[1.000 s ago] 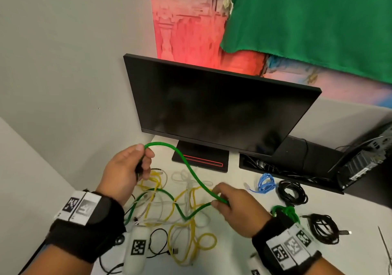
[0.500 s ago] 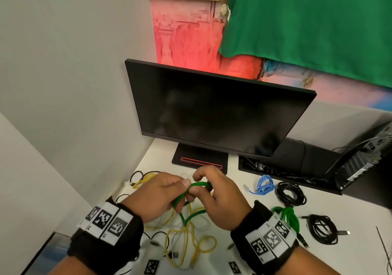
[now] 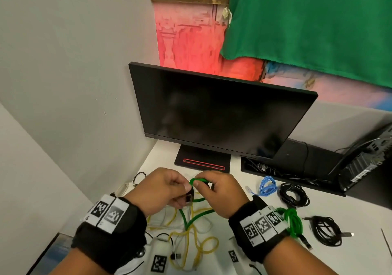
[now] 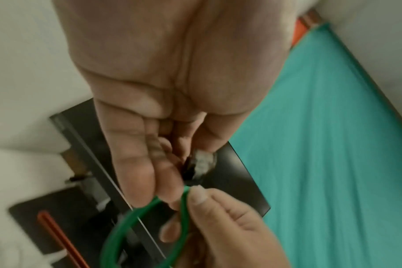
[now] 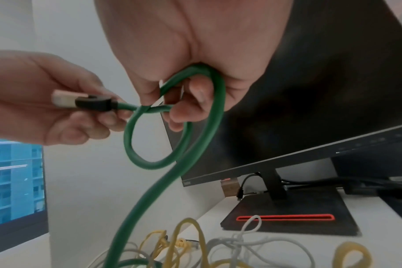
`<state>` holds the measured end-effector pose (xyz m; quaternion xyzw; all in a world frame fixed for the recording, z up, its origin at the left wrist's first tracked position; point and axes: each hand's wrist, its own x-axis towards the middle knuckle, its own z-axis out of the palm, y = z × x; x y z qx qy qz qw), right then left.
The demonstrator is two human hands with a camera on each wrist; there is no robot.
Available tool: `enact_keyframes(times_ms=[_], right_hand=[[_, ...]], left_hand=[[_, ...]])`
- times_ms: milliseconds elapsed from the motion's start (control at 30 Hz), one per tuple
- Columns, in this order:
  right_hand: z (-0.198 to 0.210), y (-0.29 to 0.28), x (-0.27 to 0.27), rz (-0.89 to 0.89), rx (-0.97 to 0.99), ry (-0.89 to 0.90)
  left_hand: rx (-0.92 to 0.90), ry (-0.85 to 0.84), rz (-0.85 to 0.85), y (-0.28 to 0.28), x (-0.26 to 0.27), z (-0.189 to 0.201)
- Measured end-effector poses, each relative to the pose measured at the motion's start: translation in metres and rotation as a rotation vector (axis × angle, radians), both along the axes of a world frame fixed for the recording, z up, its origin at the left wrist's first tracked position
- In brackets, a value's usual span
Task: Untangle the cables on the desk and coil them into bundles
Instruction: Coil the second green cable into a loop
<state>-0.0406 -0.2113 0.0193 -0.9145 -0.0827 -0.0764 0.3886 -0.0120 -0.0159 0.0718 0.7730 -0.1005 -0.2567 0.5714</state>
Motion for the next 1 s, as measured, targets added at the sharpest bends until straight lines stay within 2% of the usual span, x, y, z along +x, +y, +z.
enact_keyframes(times_ms=[33, 167, 267, 333, 433, 533, 600, 667, 733, 833, 967, 1000], right_hand=[[0.001, 0.002, -0.002, -0.001, 0.046, 0.017], [0.007, 0.005, -0.004, -0.007, 0.310, 0.119], [0.012, 0.001, -0.005, 0.047, 0.355, 0.168], [0.012, -0.001, -0.006, 0.089, 0.412, 0.209], [0.009, -0.002, -0.008, 0.181, 0.506, 0.267], [0.009, -0.001, -0.009, 0.232, 0.639, 0.344], [0.011, -0.002, -0.008, 0.230, 0.758, 0.379], [0.016, -0.006, -0.006, 0.233, 0.847, 0.409], [0.019, -0.005, -0.007, 0.275, 0.869, 0.441], [0.021, 0.003, -0.011, 0.263, 0.773, 0.358], [0.028, 0.006, -0.008, 0.186, 0.843, 0.302], [0.030, 0.006, -0.008, 0.203, 0.859, 0.310]], left_hand=[[-0.013, -0.018, -0.006, 0.000, -0.002, -0.002], [0.079, -0.284, -0.015, 0.002, -0.005, -0.007], [-0.053, -0.226, -0.058, 0.000, -0.011, -0.007], [-0.072, -0.245, -0.077, 0.000, -0.013, -0.006], [0.002, -0.335, -0.054, 0.003, -0.011, -0.006], [0.127, -0.522, -0.075, 0.001, -0.010, -0.009], [0.201, -0.659, -0.018, -0.004, -0.012, -0.010], [0.231, -0.711, 0.084, -0.005, -0.012, -0.017], [0.194, -0.657, 0.148, -0.003, -0.012, -0.018], [0.123, -0.487, 0.048, 0.001, -0.011, -0.013], [-0.250, -0.025, 0.044, -0.004, -0.009, -0.006], [-0.323, 0.037, 0.020, -0.006, -0.009, -0.006]])
